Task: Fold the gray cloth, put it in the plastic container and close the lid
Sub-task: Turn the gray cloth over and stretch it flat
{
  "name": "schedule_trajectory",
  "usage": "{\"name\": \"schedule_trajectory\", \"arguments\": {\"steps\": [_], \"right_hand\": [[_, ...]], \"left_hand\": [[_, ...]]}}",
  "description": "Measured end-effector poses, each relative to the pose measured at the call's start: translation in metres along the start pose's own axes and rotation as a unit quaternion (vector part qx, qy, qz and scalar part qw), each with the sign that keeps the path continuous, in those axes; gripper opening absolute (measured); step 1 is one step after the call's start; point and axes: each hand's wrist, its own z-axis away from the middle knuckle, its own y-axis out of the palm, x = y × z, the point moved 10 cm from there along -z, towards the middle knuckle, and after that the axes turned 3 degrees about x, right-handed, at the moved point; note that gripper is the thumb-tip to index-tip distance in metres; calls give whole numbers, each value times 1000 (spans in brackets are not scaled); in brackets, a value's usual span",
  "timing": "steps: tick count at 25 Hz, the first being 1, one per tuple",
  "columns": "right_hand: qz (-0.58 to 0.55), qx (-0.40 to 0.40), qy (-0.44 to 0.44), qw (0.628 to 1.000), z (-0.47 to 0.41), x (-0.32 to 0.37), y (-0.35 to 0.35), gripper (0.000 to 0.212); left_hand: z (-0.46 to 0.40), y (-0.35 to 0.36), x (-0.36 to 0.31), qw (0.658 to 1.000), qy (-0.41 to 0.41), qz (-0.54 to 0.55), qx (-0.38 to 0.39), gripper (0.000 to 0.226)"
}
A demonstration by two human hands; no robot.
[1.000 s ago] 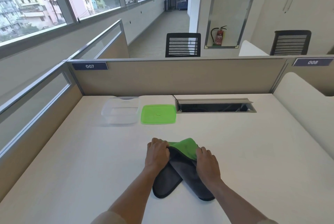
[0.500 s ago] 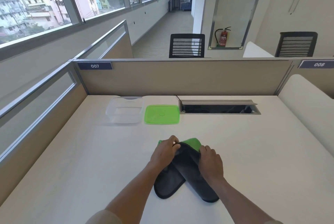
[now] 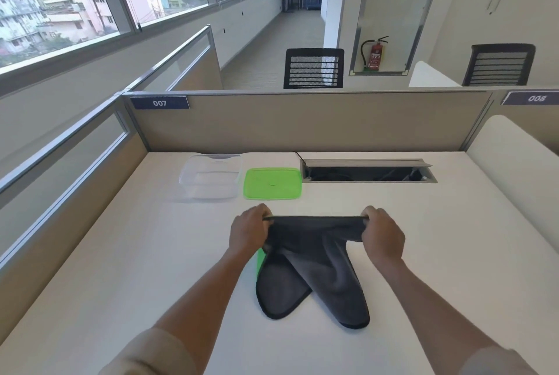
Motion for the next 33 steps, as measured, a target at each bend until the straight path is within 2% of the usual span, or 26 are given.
{"name": "schedule_trajectory", "arguments": {"steps": [3,8,12,19,23,26,28,29,31,33], "right_hand": [[-18,-51,-15,998,-14,8,-34,18],[-41,-110,-19,993,-35,10,-88,22],[-52,-144,-34,988,-42,24,-120,25],[-71,-222,-66,970,-53,48,-179,20],[-130,-314,-67,938,-52,49,-221,21],[-173,-375,-108,904,-24,37,-233,25],[-163,-355,-152,908,-3,22,-213,22],[-154,-317,-178,919,6,12,-194,18],[-156,-208,-220,940,26,-10,-147,13],[-203,-103,-193,954,44,-37,-102,9]], "left_hand": [[-7,-33,11,997,-47,23,-52,9],[-15,-71,46,989,-74,89,-92,9],[-17,-101,35,977,-67,133,-154,11],[-29,-144,6,926,-55,296,-228,12],[-25,-188,-21,905,4,290,-313,8],[6,-198,-30,888,40,274,-367,12],[26,-178,-19,894,52,273,-350,10],[35,-160,-9,903,52,271,-328,10],[50,-118,18,924,36,267,-273,12],[65,-77,45,941,2,258,-218,11]]}}
